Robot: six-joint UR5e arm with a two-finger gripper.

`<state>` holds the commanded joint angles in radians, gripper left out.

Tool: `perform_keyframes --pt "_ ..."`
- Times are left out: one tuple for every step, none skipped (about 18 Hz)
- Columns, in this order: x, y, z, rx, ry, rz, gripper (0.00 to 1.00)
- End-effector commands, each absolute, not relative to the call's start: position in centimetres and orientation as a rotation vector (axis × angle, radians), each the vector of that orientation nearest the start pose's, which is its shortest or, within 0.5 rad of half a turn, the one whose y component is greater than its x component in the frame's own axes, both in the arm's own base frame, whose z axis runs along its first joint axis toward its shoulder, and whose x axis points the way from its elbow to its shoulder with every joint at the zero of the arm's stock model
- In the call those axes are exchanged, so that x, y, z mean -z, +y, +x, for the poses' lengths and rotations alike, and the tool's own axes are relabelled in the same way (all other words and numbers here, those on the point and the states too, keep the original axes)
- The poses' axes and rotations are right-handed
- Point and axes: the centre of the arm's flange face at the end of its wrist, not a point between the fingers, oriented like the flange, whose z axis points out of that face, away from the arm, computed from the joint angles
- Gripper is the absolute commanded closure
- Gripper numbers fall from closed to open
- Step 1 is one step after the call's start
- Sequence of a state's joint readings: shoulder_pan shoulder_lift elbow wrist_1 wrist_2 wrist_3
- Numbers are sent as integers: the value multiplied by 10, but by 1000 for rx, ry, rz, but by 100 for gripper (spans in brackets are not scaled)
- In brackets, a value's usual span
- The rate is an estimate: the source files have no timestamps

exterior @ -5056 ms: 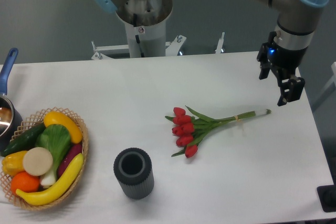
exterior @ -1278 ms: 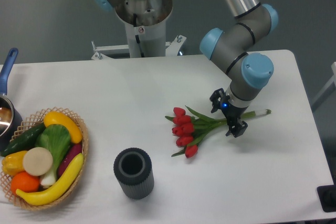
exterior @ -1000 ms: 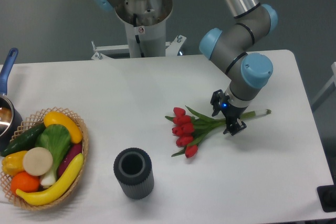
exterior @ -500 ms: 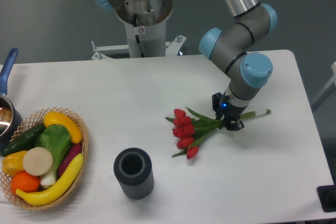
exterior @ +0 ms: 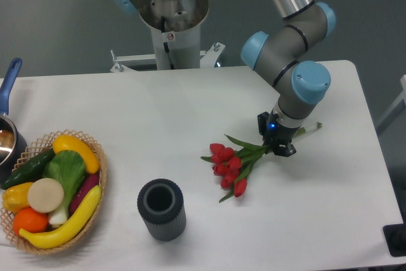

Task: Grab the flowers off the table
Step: 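Lift the gripped tulip bunch up off the table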

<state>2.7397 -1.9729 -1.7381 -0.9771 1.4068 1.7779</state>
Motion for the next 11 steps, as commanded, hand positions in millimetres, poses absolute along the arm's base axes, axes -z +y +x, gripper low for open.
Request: perform_keyframes --pt "-255 373 -494 -31 881 -2807 84" --pt "-262 376 -495 -40 866 -2762 84" --pt "-270 376 -497 -51 838 -2716 84" --pt "-277 374 -499 -56 789 -2681 84" --pt "-282 373 -502 -57 740 -2646 84" --pt "-295 372 -503 -71 699 -2608 84" --pt "-311 370 -504 -88 664 -2566 84" --pt "-322 367 -505 -93 620 -2523 84" --pt "-328 367 -506 -86 575 -2477 84" --pt "-339 366 -505 -84 531 -2429 84" --pt "-350 368 -504 -78 489 -2377 84"
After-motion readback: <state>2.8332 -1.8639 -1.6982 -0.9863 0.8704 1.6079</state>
